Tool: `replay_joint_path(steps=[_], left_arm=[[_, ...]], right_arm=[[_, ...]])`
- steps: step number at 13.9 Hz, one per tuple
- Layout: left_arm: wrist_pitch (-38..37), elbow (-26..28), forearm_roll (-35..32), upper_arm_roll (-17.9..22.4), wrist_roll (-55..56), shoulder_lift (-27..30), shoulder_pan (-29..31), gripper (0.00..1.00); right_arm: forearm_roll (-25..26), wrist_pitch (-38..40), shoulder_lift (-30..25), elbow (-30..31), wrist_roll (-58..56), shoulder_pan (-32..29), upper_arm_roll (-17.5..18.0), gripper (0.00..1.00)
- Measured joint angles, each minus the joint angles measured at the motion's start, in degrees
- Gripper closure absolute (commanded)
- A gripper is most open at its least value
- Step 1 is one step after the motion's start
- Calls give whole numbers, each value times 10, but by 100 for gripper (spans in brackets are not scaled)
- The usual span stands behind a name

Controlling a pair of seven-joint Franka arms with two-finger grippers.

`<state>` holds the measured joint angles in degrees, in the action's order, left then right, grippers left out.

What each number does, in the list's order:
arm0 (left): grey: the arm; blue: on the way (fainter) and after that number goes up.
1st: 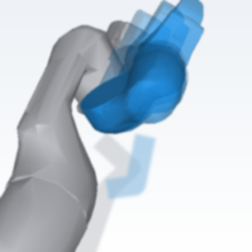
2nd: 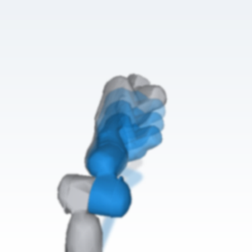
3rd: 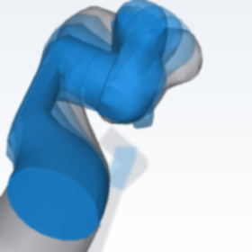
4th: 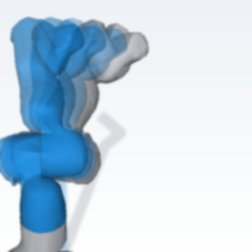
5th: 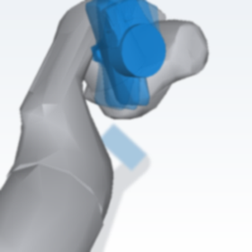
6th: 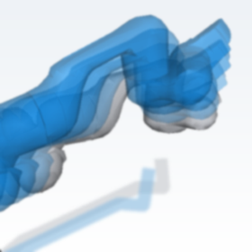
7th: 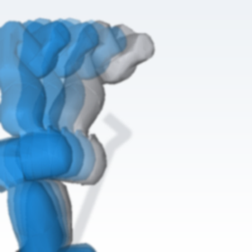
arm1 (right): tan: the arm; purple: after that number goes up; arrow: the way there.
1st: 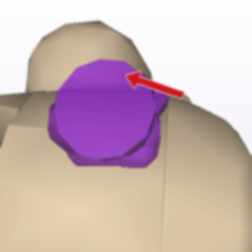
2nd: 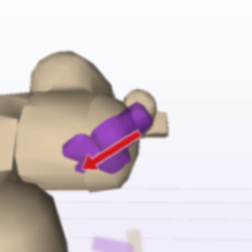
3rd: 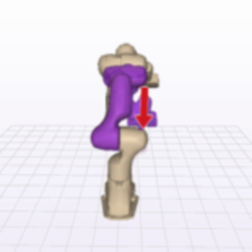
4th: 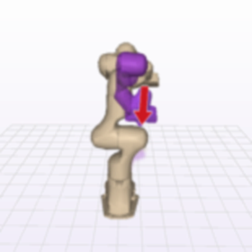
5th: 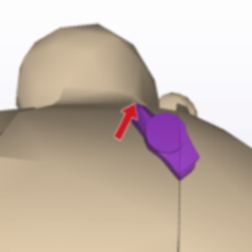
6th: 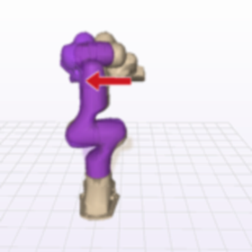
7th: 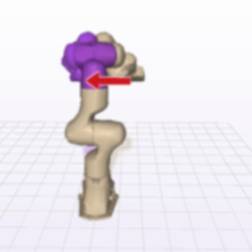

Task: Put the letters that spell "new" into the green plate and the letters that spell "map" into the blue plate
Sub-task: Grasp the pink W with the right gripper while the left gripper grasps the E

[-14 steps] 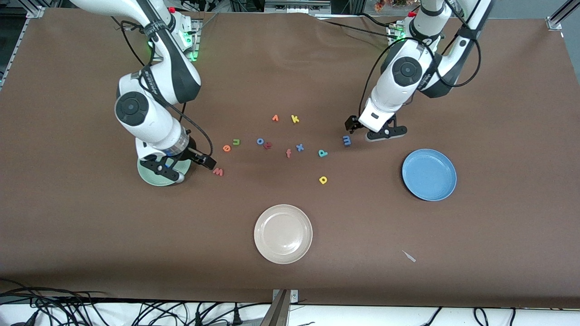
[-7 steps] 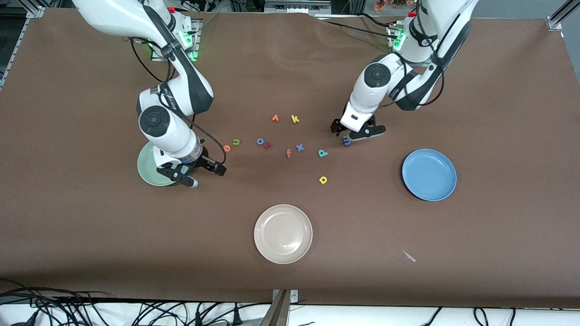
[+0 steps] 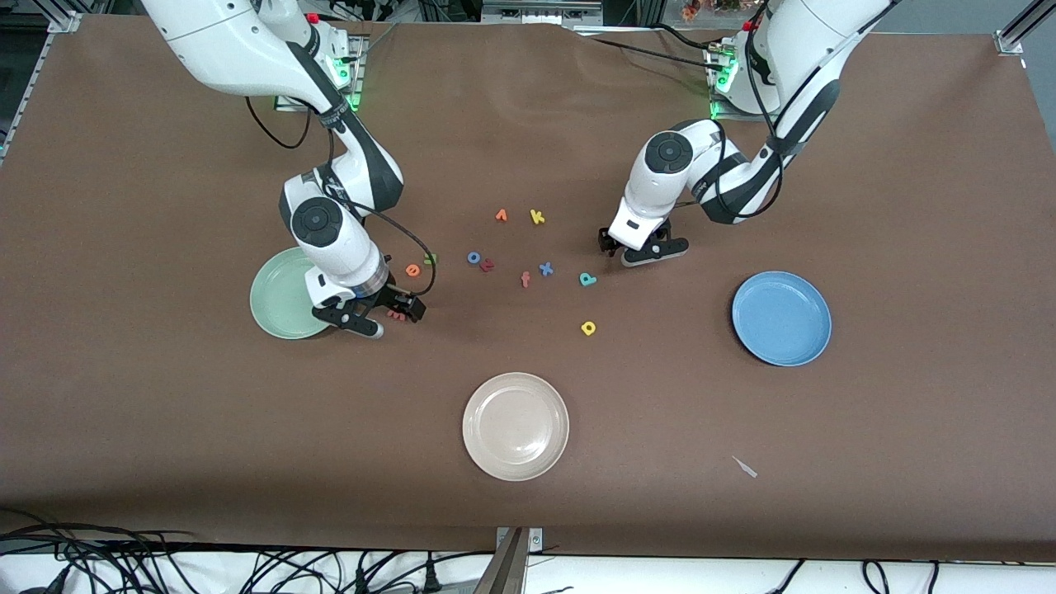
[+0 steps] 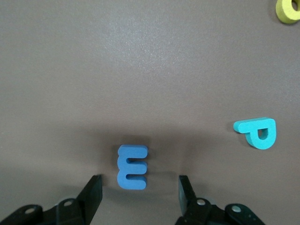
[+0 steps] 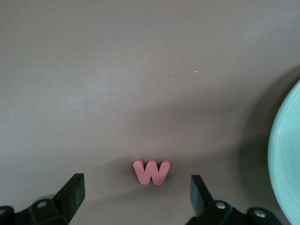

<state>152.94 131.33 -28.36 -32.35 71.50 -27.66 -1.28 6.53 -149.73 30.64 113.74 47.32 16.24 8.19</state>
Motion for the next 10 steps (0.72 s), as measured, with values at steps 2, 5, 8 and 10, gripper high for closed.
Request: replay_joint_path(steps=[2, 5, 8, 10], left_arm=[[-1, 0, -6, 1, 0, -1, 0, 72], [-8, -1, -31, 0, 1, 1, 1, 97], [-10, -2, -31, 0, 1, 1, 1, 100], [-54, -19, -32, 2, -5, 1, 6, 100]], right_arm=[[1, -17, 5, 3, 0, 0, -1, 0], [4, -35, 20, 4, 0, 0, -2, 0], [24, -49, 31, 4, 0, 0, -3, 0], [28, -55, 37, 4, 0, 0, -5, 3]])
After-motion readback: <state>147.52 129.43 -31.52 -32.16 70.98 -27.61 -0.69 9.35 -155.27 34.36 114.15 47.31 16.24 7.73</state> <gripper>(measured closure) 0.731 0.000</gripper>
